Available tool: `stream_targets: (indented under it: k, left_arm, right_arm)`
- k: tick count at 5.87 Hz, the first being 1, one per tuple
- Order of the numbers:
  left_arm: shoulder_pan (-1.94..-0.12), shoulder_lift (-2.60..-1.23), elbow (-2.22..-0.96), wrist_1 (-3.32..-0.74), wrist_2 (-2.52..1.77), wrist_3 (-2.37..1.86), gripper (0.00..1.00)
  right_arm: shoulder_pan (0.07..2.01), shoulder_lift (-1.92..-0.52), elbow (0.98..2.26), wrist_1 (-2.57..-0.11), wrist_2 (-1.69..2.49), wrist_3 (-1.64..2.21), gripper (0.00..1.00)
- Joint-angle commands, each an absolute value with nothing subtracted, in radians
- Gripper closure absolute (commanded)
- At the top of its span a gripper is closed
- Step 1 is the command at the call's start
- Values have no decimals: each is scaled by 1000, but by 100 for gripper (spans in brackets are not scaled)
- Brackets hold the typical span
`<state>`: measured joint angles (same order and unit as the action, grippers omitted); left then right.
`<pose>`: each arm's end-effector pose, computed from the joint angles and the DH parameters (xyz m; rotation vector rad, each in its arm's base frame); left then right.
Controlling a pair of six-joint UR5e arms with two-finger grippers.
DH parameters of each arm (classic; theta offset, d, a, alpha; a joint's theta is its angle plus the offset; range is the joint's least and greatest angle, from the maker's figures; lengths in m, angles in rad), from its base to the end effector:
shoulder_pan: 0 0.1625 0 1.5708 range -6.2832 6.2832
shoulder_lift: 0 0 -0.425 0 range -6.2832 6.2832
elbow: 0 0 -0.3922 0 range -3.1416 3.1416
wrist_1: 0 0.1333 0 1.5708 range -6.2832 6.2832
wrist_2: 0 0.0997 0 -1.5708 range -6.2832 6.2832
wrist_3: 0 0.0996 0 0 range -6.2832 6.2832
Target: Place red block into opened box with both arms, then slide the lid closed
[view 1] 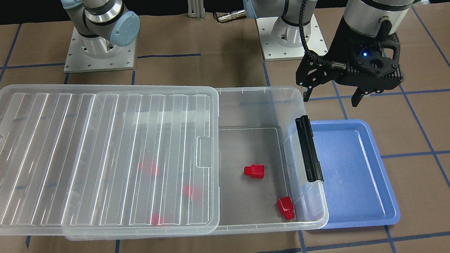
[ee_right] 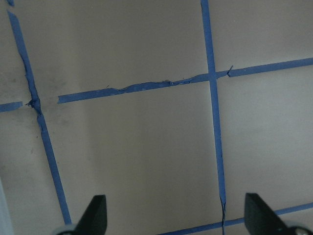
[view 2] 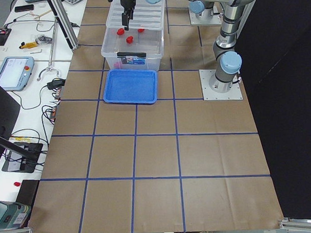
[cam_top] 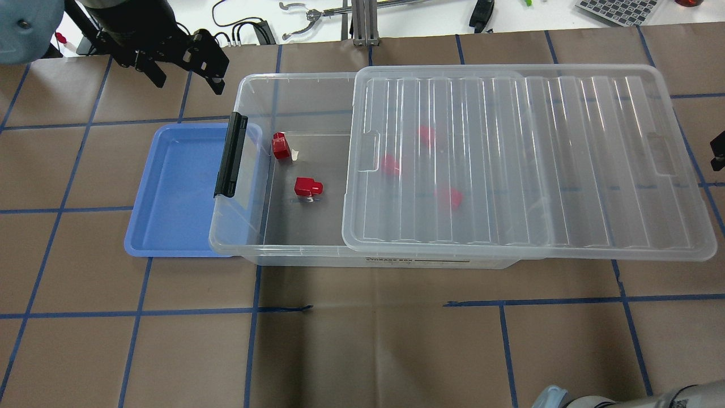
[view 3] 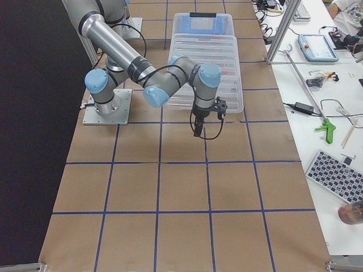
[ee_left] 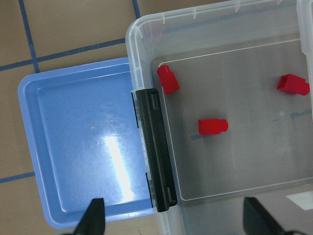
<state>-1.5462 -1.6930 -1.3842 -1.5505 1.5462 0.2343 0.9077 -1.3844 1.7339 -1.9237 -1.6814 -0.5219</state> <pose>-0.1222 -0.5541 0.5188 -0.3287 -3.1079 0.1363 -0.2405 -0.5066 0.3472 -0.2152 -3.0390 -0.0899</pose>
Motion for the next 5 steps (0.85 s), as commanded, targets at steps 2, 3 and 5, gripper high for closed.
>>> stream_targets:
  k: [2, 3, 5]
  left_arm:
    - [-1537, -1704, -1390, -1542, 1552, 238, 1]
    - [-1539, -1707, -1390, -1539, 1552, 235, 1]
    - [-1539, -1706, -1388, -1540, 1545, 226, 1]
  right_arm:
    - [995, -1420, 1755, -1922, -1674, -518, 0]
    - [1015, -1420, 1761, -1922, -1667, -518, 0]
    - [1022, -1457, 1808, -1922, -1646, -522, 0]
